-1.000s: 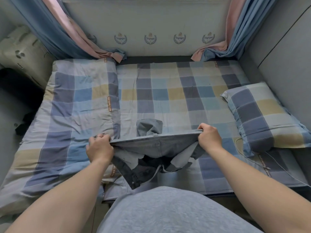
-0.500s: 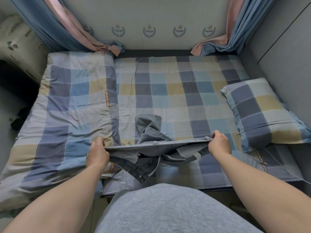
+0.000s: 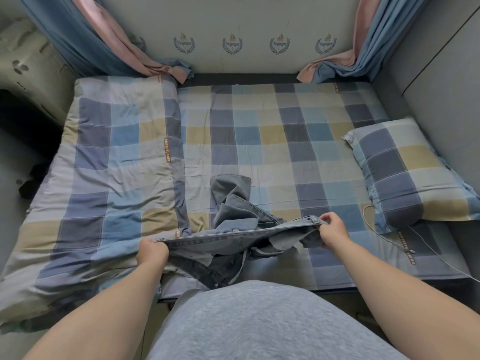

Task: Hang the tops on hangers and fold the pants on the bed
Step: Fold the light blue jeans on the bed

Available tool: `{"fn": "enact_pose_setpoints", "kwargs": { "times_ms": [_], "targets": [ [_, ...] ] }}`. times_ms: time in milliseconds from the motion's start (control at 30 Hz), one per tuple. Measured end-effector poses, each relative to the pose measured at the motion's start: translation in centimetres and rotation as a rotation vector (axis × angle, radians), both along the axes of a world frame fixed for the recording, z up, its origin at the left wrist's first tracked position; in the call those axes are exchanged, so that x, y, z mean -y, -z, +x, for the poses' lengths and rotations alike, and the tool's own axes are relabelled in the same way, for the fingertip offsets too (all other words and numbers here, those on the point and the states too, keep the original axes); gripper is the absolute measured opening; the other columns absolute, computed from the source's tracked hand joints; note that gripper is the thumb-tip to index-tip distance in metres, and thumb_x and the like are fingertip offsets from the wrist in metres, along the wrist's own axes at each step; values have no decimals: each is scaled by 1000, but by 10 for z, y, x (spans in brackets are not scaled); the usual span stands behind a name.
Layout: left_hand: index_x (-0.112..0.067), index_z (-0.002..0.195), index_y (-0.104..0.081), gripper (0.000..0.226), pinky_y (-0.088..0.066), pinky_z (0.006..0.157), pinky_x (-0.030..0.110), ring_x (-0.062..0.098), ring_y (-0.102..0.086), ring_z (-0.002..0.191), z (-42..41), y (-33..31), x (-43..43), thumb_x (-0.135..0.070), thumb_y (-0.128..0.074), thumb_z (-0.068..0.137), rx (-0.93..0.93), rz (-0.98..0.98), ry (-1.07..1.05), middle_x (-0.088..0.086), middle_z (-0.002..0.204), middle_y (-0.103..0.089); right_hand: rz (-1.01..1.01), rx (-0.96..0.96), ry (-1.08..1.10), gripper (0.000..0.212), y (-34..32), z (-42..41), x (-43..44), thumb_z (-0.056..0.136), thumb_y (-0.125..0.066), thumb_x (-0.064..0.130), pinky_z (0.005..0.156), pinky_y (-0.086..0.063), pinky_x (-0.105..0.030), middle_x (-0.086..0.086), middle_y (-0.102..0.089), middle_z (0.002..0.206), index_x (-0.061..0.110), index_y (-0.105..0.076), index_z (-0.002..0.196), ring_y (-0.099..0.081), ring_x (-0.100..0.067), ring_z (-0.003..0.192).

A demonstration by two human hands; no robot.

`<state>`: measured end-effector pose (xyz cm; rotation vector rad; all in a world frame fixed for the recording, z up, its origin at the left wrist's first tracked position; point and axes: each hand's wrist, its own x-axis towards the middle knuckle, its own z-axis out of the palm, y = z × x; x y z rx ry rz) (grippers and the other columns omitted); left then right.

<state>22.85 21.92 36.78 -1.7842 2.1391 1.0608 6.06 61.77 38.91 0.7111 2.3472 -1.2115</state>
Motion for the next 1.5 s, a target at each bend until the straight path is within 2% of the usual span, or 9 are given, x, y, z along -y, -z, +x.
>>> {"fn": "enact_pose_setpoints", "kwargs": {
  "times_ms": [200, 333, 700, 933, 1067, 1200, 1267, 1400, 1500],
  "targets": [
    [-18, 102, -51, 29, -53, 70, 41, 26, -53, 72, -17, -10, -2, -1, -28, 102, -444, 440, -569, 15, 101, -55, -542, 157, 175, 32, -4, 0, -1, 91, -66, 0, 67, -51, -36, -11, -63, 102, 17, -51, 113, -62, -23, 81],
    [-14, 102, -50, 16, -54, 76, 40, 17, -51, 60, -22, -16, 3, 2, -48, 101, -507, 528, -468, 12, 82, -56, -686, 192, 140, 39, -11, -3, -3, 87, -58, -17, 66, -55, -38, -14, -66, 96, 15, -52, 109, -65, -27, 81],
    [-8, 107, -69, 27, -47, 83, 39, 39, -57, 101, -12, -22, 16, 2, -52, 89, 47, -202, 375, 20, 114, -63, -40, 2, 235, 31, -9, -25, -10, 87, -38, -8, 38, -50, -28, -18, -60, 80, 11, -60, 100, -51, -22, 41],
    [-10, 119, -59, 31, -47, 92, 43, 44, -56, 108, -13, -20, 20, -12, -37, 96, 127, -214, 363, 24, 122, -55, -100, 103, 254, 55, -10, -21, -11, 92, -30, -4, 47, -58, -43, -20, -68, 80, 21, -57, 133, -68, -34, 54],
    [-10, 113, -51, 30, -59, 75, 47, 47, -68, 97, -25, -16, 13, -5, -26, 97, -147, 188, -107, 25, 114, -64, -388, 214, 393, 33, -21, -15, -6, 102, -33, 0, 46, -57, -44, -16, -60, 74, 11, -59, 120, -60, -28, 63],
    [-12, 108, -56, 39, -45, 59, 29, 25, -71, 66, -27, -23, 2, -4, -19, 98, -376, 559, -577, 14, 73, -72, -541, 282, 423, 26, -28, -13, -3, 102, -35, -1, 86, -58, -53, -21, -67, 74, -1, -60, 97, -65, -31, 70],
    [-9, 98, -59, 38, -45, 66, 28, 22, -69, 77, -26, -26, 4, -8, -21, 100, -432, 655, -661, 13, 90, -74, -647, 301, 442, 26, -30, -14, -2, 103, -36, 3, 103, -48, -52, -22, -71, 71, -3, -60, 94, -71, -33, 69],
    [-12, 94, -55, 24, -39, 106, 39, 24, -55, 113, -26, -26, 6, -8, -32, 96, -468, 697, -615, 7, 115, -65, -789, 313, 374, 17, -32, -16, -3, 101, -46, 6, 114, -35, -51, -13, -76, 89, 5, -63, 105, -61, -33, 110],
    [-6, 94, -60, 15, -47, 92, 38, 27, -55, 98, -25, -23, 3, 3, -50, 88, -418, 442, -373, 12, 102, -61, -718, 285, 334, 25, -27, -16, 3, 104, -38, 0, 116, -33, -49, -12, -75, 106, 4, -60, 115, -51, -31, 127]
  ]
}}
